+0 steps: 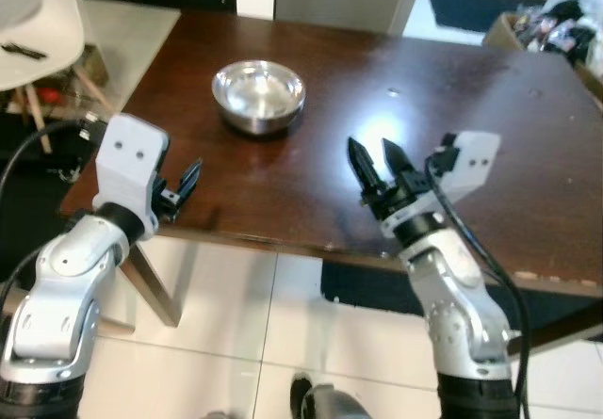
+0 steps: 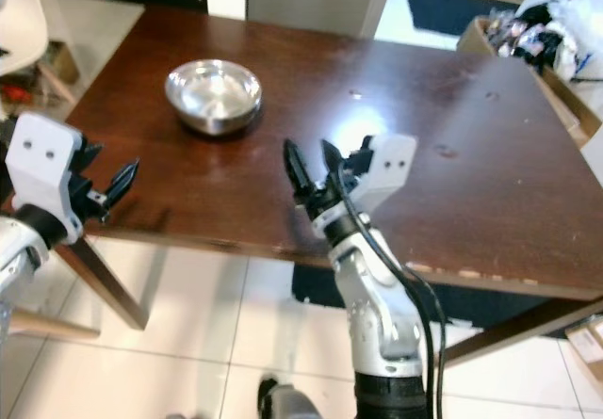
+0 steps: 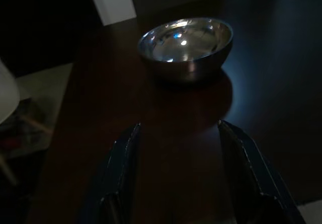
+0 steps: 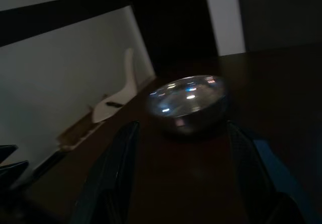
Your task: Setting the table
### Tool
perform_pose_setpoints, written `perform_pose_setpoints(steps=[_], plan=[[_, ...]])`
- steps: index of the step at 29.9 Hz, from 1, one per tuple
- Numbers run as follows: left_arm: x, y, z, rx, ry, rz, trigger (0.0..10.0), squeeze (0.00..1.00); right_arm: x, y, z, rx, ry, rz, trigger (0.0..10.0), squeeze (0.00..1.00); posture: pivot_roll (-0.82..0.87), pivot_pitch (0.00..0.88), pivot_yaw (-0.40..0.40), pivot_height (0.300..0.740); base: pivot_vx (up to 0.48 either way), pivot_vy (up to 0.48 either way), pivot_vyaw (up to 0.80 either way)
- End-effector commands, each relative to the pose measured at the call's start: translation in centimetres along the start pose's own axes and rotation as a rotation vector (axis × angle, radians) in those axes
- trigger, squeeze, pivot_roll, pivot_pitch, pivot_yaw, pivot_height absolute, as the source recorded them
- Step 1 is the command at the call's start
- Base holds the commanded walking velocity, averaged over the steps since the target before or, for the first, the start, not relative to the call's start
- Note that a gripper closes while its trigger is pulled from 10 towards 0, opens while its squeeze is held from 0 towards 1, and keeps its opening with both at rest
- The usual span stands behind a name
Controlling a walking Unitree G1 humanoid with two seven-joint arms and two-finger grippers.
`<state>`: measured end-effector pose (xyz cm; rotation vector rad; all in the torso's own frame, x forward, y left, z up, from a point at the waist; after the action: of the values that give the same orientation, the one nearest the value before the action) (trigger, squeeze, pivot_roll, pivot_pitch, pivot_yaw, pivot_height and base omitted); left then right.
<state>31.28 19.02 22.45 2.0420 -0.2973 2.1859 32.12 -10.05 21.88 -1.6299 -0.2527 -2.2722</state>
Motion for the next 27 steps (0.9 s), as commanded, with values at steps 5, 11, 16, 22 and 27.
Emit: perform_pose_setpoints(steps=[5,11,16,22,27], plan=[[-0.25,0.03,-0.04,-0.003,-0.004,0.000,10.0,0.00,-0.02,0.40,-0.11,-0.013,-0.008,0.028,10.0,0.00,-0.01,0.068,0.009,0.740,-0.365,0.000,0.00],[-0.24,0.04,-0.05,-0.003,-0.002,0.001,10.0,0.00,0.01,0.42,-0.07,-0.011,-0.008,0.035,10.0,0.00,-0.01,0.067,0.010,0.740,-0.358,0.000,0.00],[-0.26,0.01,-0.07,-0.003,-0.002,0.001,10.0,0.00,0.04,0.38,-0.06,-0.009,-0.009,0.038,10.0,0.00,-0.01,0.069,0.011,0.740,-0.337,0.000,0.00],[-0.29,-0.01,-0.06,-0.004,-0.002,0.000,10.0,0.00,0.02,0.40,-0.08,-0.009,-0.012,0.041,10.0,0.00,-0.01,0.070,0.010,0.740,-0.295,0.000,0.00],[-0.33,-0.01,-0.04,-0.004,-0.002,0.000,10.0,0.00,-0.01,0.40,-0.10,-0.007,-0.013,0.042,10.0,0.00,-0.01,0.071,0.010,0.740,-0.294,0.000,0.00]])
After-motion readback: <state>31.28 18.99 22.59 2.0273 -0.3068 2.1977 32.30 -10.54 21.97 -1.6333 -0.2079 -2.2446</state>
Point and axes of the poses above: a point about 5 cm out from each wrist's last joint towards the gripper, its own z axis pointing out of the wrist towards the gripper, its own x axis along the axis of the wrist's last joint, y = z × x, the point moved 3 cm from there along z, pointing out of the wrist towards the gripper, and after that the axes turned 15 degrees about -z, right-handed, at the moved point
